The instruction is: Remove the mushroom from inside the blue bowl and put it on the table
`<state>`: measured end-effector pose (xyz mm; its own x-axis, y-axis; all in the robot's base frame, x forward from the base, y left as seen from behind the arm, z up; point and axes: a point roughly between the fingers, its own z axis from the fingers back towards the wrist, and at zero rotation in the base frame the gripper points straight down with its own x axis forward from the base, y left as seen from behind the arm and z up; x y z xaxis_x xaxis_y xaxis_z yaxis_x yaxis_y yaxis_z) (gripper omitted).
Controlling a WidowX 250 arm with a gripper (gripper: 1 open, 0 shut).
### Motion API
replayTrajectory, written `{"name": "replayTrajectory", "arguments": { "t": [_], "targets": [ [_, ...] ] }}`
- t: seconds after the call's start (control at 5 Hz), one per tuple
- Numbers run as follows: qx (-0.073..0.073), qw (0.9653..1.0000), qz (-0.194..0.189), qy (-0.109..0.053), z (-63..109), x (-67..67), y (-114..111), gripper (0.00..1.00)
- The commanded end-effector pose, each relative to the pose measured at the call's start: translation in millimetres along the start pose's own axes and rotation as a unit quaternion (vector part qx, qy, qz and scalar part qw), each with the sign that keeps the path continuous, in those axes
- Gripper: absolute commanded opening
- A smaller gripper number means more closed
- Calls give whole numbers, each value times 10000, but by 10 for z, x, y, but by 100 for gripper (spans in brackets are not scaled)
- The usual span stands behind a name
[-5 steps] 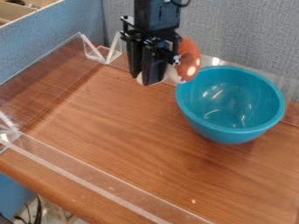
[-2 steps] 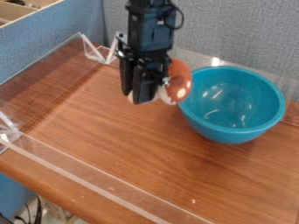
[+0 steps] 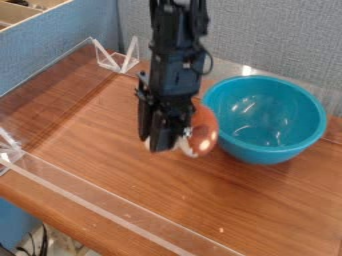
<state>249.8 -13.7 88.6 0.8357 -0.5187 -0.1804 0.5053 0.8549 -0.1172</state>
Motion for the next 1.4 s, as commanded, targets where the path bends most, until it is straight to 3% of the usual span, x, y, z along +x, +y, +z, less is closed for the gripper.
{"name": "replayTrajectory", "arguments": {
  "t": [0.0,0.4,1.2],
  "targets": [
    [98,9999,-100,56,-102,23,21,0],
    [73,9994,-124,303,-357,54,61,0],
    [-6,9995,38,313,-416,21,145,0]
  ]
}}
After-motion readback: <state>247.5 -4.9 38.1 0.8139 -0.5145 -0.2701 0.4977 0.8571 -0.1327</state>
